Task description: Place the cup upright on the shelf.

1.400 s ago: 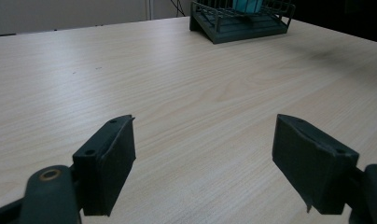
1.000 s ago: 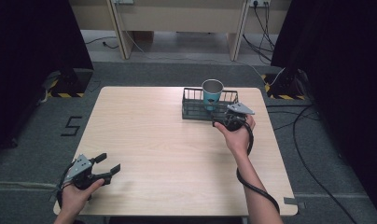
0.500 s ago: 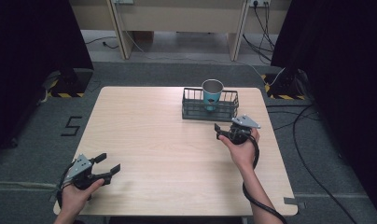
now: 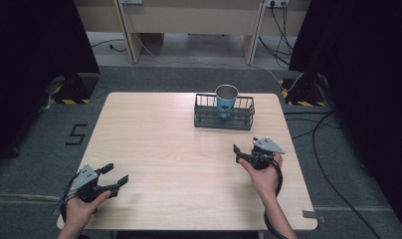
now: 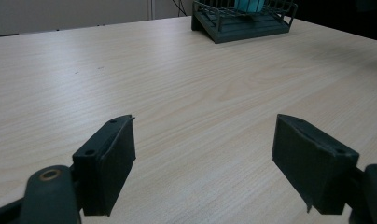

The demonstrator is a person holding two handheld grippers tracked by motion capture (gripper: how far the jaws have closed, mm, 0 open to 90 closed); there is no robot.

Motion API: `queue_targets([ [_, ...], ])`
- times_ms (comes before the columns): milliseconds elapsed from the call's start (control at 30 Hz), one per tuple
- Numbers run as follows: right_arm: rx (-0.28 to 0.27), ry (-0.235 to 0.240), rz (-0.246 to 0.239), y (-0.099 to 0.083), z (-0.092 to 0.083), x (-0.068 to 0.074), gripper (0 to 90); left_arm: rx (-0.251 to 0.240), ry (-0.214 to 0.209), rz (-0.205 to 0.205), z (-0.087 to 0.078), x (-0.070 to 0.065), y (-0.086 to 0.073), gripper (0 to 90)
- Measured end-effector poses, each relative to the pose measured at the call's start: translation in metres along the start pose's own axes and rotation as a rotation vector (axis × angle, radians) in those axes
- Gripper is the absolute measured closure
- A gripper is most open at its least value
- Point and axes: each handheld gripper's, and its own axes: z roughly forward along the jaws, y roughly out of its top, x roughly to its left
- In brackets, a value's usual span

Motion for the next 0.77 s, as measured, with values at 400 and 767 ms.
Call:
queue_targets([
  [400,-0.002,-0.049,0.045,-0.035,-0.045,-0.012,24.5,0.001,0.005,0.0,0.0,0.0,0.0,20.7],
  [767,-0.01,-0.047,0.051,-0.051,-0.064,-0.007,25.0,0.002,0.002,0.011,0.0,-0.001,0.001,20.8],
])
